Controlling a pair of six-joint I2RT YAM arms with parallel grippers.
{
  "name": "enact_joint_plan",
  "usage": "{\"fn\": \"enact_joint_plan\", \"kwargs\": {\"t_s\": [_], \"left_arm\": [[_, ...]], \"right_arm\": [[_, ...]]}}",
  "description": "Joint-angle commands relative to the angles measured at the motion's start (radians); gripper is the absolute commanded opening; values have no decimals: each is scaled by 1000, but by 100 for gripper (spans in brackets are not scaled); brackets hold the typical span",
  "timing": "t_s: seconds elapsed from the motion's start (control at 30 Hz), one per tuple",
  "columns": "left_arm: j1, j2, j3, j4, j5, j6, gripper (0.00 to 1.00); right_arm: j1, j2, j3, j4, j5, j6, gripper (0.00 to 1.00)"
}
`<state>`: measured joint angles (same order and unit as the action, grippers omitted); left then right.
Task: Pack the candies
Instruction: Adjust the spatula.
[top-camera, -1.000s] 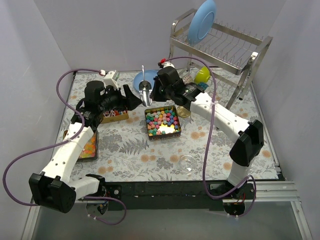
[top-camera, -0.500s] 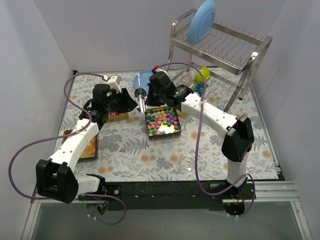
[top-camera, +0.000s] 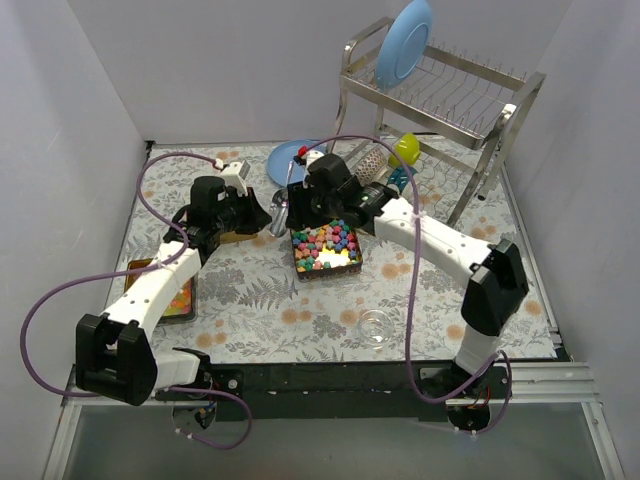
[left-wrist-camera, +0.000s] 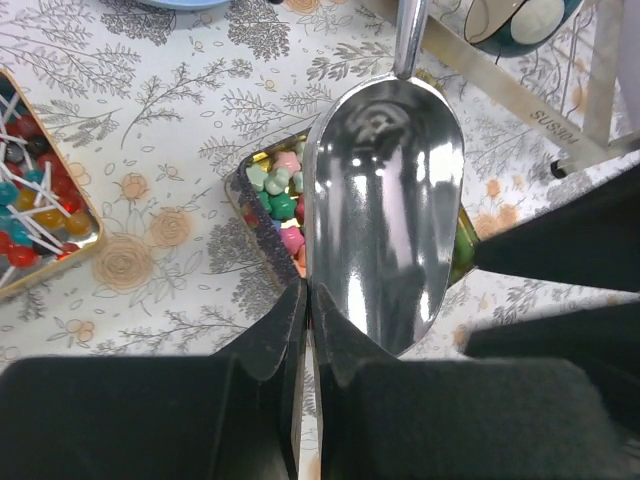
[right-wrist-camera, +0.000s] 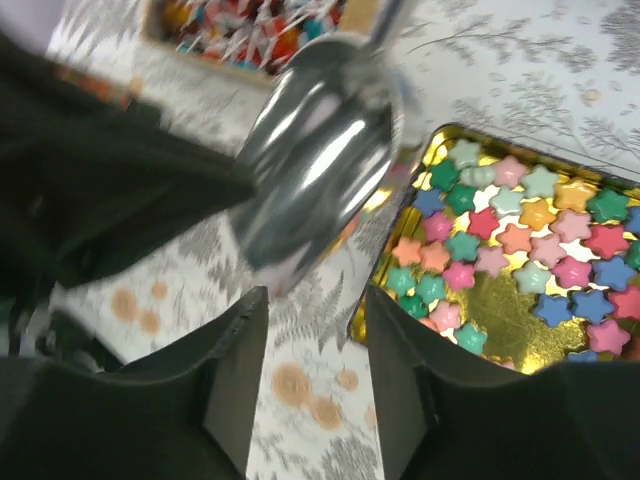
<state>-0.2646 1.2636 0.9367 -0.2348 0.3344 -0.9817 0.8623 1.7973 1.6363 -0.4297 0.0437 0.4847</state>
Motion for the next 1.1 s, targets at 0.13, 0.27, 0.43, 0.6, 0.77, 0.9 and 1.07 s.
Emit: {"fn": "enact_joint_plan", "kwargs": {"t_s": [0.13,0.27,0.43,0.6,0.77,0.9,1.07], "left_arm": [[10,-67,63,-188,182,328,0],[8,-40,114,-418,432,576,0],[8,28,204,-759,577,837,0],[8,-36,194,-753,534,864,0],[-2,-82,206,-727,482,858,0],[-22,-93,223,-706,473,827,0],[-36,-102,208,-690,457,804,0]], "right_arm": [[-91,-341,-79,-127,-571,-668,66],[-94,-417,-84,-181,-579,-920,67],[-95,-343,72,-422,-637,-1307,63],[-95,-242,157,-524,-665,-1420,63],[-95,-125,275,-662,-683,-1442,59],[-95,-55,312,-695,-706,-1433,56],[-95,-27,318,-682,-703,-1423,49]]}}
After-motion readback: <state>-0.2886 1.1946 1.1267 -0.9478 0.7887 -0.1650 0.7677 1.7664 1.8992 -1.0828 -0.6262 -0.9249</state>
